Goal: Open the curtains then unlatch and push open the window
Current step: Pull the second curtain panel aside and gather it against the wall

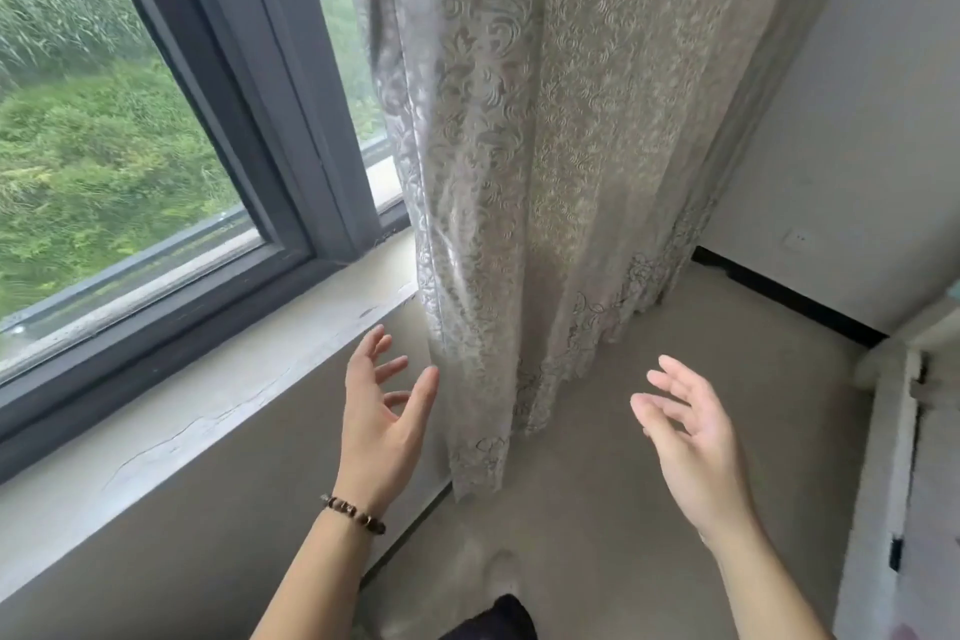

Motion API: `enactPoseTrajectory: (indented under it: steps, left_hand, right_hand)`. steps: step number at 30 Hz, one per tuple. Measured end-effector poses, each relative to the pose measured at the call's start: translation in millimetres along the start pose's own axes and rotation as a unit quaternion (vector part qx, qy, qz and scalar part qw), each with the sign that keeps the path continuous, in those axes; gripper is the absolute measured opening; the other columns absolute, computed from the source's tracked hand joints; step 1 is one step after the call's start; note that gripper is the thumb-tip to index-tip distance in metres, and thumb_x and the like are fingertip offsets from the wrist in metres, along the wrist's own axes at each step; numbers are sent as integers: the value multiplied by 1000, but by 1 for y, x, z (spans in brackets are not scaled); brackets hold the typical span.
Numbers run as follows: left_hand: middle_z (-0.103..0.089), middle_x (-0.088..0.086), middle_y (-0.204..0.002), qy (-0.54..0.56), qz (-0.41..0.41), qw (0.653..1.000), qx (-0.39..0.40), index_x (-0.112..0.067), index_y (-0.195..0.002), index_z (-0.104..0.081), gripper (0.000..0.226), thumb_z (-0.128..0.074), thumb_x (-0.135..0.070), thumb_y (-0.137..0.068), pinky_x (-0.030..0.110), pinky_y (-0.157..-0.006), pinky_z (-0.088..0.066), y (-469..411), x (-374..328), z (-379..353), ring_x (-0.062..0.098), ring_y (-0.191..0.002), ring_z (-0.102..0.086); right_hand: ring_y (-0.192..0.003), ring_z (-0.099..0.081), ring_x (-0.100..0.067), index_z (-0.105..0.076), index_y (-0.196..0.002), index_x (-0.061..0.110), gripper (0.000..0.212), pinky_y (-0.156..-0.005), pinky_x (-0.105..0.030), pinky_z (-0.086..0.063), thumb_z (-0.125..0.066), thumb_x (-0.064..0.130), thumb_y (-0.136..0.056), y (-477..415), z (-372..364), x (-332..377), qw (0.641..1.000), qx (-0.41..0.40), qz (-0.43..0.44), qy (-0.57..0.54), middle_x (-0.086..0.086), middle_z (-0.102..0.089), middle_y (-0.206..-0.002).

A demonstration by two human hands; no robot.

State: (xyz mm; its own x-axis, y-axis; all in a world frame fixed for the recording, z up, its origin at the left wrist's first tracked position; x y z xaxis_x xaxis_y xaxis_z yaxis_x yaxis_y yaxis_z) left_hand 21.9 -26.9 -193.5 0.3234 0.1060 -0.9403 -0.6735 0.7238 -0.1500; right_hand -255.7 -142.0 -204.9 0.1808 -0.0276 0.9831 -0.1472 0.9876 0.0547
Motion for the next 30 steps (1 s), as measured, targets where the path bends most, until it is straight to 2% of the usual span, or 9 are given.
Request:
enactPoseTrajectory:
  steps: [4, 8, 11, 16, 20, 22, 26, 28, 30]
  left_hand:
    - [-20, -19, -154, -12, -101, 995, 8, -33, -152, -9, 94, -64, -57, -79, 46, -110, -39, -97, -38, -59, 8, -140, -32]
    - [-2, -4, -161, -104, -218, 970, 5, -12, -153, 4, 118, -70, -60, -75, 58, -116, -23, -170, -67, -118, 26, -150, -7]
    - [9, -22, -158, -105, -229, 968, -13, -13, -152, 7, 123, -71, -65, -72, 57, -116, -23, -210, -78, -152, 26, -150, -5]
    - [-8, -15, -158, -126, -142, 981, -26, -30, -152, 6, 114, -71, -62, -74, 41, -111, -37, -264, -77, -198, 20, -144, -29]
    - [-49, 3, -125, -214, -113, 968, -67, -20, -137, -43, 61, -55, -53, -87, 37, -89, -47, -301, -86, -238, 16, -110, -47]
    - [-52, 5, -122, -213, -102, 968, -82, -19, -131, -48, 52, -52, -49, -88, 27, -87, -43, -310, -97, -259, 18, -108, -48]
    - [-53, 3, -127, -244, -114, 962, -49, -22, -135, -46, 60, -66, -46, -84, 34, -99, -42, -323, -113, -275, 18, -117, -48]
    - [-48, 3, -138, -301, -131, 944, -41, -26, -145, -37, 76, -64, -57, -81, 34, -111, -34, -324, -110, -264, 17, -130, -40]
    - [-43, 9, -144, -335, -106, 935, -54, -36, -145, -38, 70, -57, -62, -82, 40, -114, -31, -321, -105, -241, 22, -136, -35]
  right_hand:
    - [-108, -64, -4, -53, -132, 29, 46, -77, -8, -51, -69, 12, -92, -107, -13, 57, 997, 20, 74, 23, 2, -60, -130]
    - [-127, -50, -1, -42, -143, 30, 76, -96, -14, -44, -72, 53, -78, -195, -34, 111, 987, 23, 155, 29, 4, -47, -148]
    - [-152, -13, -2, -14, -157, 35, 99, -123, -34, -17, -63, 70, -78, -253, -54, 156, 965, 45, 242, 89, 13, -16, -165]
    - [-153, 13, -6, 18, -154, 37, 128, -126, -56, -4, -60, 88, -65, -336, -96, 227, 938, 211, 276, -1, 13, 16, -166]
    - [-154, -17, -13, 22, -153, 24, 151, -124, -43, -25, -83, 73, -56, -373, -123, 262, 901, 277, 332, 29, -3, -13, -168]
    - [-140, -45, -7, -3, -157, 16, 135, -115, -31, -41, -89, 58, -62, -392, -126, 271, 892, 291, 345, 26, 0, -45, -154]
    - [-95, -73, -15, -71, -113, 11, 36, -85, -38, -58, -75, 36, -88, -448, -123, 283, 881, 301, 366, -5, -3, -77, -102]
    - [-61, -65, -28, -67, -75, 3, 36, -60, -39, -54, -66, 33, -96, -473, -123, 286, 885, 302, 355, -17, -14, -68, -66]
    - [-41, -44, -23, -45, -54, 17, 50, -49, -32, -37, -59, 32, -100, -489, -123, 286, 884, 291, 367, -8, -3, -46, -46]
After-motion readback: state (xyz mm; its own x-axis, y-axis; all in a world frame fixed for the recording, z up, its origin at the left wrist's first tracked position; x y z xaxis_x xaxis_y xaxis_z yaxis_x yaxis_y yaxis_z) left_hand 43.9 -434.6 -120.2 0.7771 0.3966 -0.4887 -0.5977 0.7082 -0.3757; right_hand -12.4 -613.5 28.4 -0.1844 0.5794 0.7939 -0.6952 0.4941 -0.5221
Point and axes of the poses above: each hand's wrist, its own y-axis away from the middle knuckle, its own z-axis out of the back of the hand, x = y × z, the point moved 4 cm from there along -y, towards the middle knuckle
